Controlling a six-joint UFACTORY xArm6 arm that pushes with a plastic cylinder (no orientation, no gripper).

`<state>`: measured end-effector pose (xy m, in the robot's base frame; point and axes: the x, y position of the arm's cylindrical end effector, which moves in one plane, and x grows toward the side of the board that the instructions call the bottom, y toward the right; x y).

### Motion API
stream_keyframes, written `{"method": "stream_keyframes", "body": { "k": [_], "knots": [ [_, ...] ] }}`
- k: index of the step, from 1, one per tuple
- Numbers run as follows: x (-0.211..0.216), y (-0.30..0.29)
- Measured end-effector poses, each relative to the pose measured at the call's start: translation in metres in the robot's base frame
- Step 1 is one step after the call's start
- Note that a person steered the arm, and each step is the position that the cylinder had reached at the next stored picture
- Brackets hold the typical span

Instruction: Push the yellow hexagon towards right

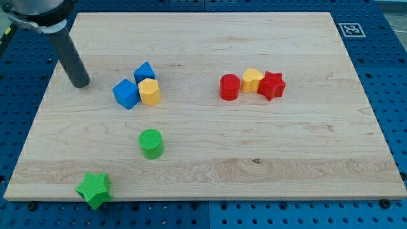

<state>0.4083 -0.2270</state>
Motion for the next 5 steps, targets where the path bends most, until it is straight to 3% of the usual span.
{"method": "stream_keyframes", "body": {
  "k": [2, 5],
  "knots": [
    [0.000, 0.053],
    [0.010, 0.053]
  ]
}}
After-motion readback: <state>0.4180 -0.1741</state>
